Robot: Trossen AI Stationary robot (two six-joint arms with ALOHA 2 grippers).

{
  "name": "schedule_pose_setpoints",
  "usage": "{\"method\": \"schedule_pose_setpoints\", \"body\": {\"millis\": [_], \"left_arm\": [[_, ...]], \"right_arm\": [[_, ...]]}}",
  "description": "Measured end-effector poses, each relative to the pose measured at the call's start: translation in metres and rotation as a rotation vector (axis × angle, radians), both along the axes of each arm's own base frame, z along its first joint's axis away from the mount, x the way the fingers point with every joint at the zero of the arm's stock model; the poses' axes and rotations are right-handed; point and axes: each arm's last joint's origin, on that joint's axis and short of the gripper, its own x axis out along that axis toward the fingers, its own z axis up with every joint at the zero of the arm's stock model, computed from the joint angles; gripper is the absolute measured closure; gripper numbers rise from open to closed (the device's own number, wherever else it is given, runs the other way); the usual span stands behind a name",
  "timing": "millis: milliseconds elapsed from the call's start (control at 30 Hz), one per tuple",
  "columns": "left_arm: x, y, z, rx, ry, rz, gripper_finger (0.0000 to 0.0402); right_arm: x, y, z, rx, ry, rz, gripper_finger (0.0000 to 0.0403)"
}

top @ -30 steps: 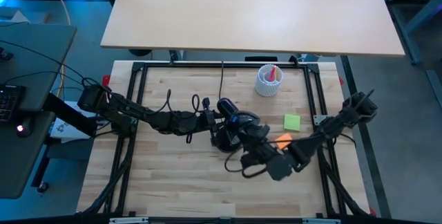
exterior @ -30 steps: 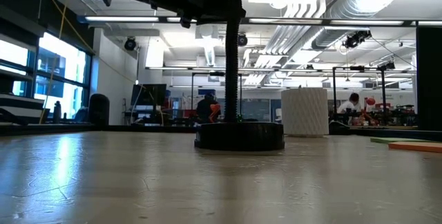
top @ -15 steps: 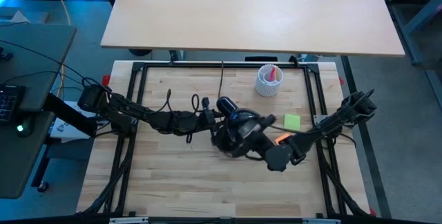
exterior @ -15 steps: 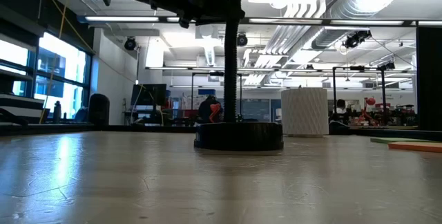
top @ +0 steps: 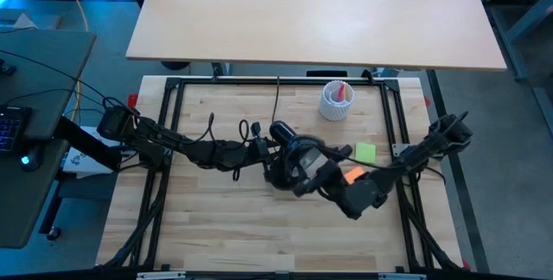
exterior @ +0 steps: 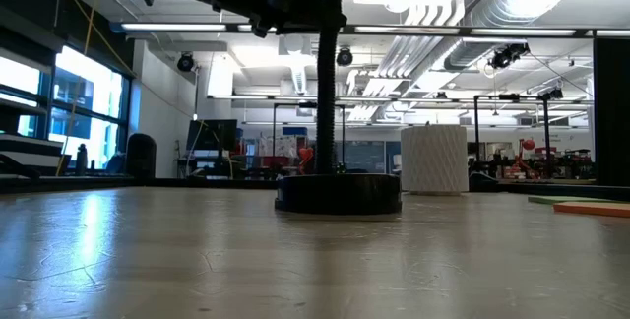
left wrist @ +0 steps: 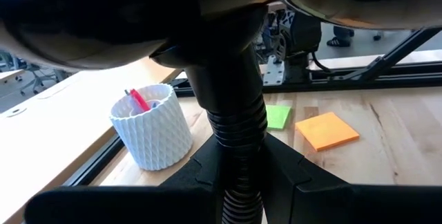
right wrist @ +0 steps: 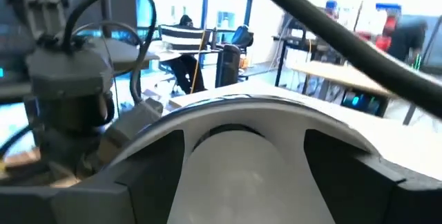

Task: Screw lightbulb
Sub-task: Insert the lightbulb into the desk lamp, then remove the lightbulb from the desk lamp

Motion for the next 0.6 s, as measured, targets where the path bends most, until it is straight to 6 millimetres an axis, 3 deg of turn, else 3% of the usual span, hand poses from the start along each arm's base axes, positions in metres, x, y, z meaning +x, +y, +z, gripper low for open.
{"method": "schedule_pose_setpoints", "body": {"millis": [233,467,600], "left_arm": [[0.000,0.000,0.000,0.000,0.003,-0.004,0.0349],[0.000,-0.001,-0.001,0.003,0.013,-0.006,0.0349],[0.000,0.000,-0.001,-0.018,0.013,-0.020,0.0327]], "right_arm": [[-0.019,0.024,0.007,-0.180,0.193,0.078,0.0105],[-0.049,0.062,-0.006,-0.461,0.477,0.207,0.0105],[-0.062,0.072,-0.015,-0.466,0.487,0.194,0.0105]]}}
